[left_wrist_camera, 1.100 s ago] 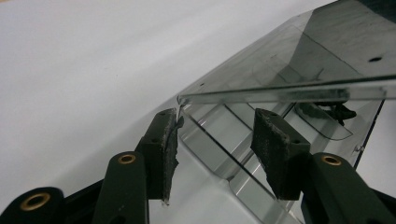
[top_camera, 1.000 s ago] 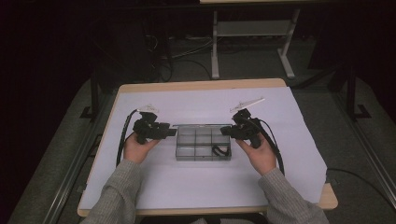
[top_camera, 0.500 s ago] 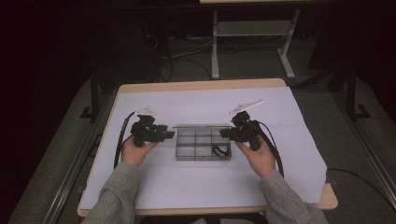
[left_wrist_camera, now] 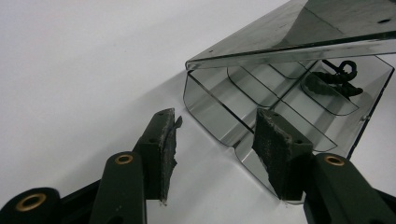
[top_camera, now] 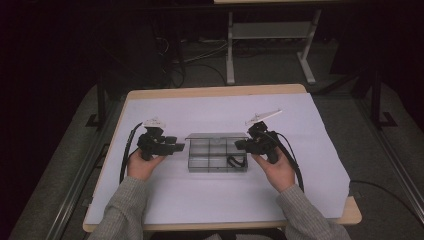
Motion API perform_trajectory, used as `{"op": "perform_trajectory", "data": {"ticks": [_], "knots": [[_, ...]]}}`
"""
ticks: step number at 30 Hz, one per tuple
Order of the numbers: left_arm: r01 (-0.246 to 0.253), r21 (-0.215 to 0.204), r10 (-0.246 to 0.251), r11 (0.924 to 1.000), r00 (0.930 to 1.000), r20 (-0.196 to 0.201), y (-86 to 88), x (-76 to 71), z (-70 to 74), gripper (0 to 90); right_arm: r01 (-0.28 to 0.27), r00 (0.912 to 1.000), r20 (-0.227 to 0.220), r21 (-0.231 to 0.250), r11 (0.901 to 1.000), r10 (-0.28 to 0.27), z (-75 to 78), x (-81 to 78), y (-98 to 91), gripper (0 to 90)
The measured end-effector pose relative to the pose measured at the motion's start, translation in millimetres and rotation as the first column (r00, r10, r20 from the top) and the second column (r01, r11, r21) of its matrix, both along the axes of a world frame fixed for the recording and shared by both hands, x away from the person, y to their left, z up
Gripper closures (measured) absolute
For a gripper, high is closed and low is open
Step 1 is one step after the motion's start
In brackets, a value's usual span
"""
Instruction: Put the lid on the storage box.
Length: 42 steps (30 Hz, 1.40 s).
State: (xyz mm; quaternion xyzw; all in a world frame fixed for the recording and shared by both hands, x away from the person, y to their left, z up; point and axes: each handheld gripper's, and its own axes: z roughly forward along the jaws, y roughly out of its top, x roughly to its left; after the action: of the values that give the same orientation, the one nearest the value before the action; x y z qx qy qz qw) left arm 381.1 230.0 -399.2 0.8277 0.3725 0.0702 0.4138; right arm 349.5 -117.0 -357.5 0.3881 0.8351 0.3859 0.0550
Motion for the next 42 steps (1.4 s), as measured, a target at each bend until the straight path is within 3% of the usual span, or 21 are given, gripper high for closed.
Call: {"op": "perform_trajectory", "data": {"ticks": [42], "knots": [[-0.01, 0.008, 0.01, 0.9999, 0.9997, 0.024, 9.2, -17.2, -7.7, 47.9, -0.025, 0.9988, -0.041, 0.021, 0.9995, 0.026, -19.8, -14.1, 1.3, 88.7]]}}
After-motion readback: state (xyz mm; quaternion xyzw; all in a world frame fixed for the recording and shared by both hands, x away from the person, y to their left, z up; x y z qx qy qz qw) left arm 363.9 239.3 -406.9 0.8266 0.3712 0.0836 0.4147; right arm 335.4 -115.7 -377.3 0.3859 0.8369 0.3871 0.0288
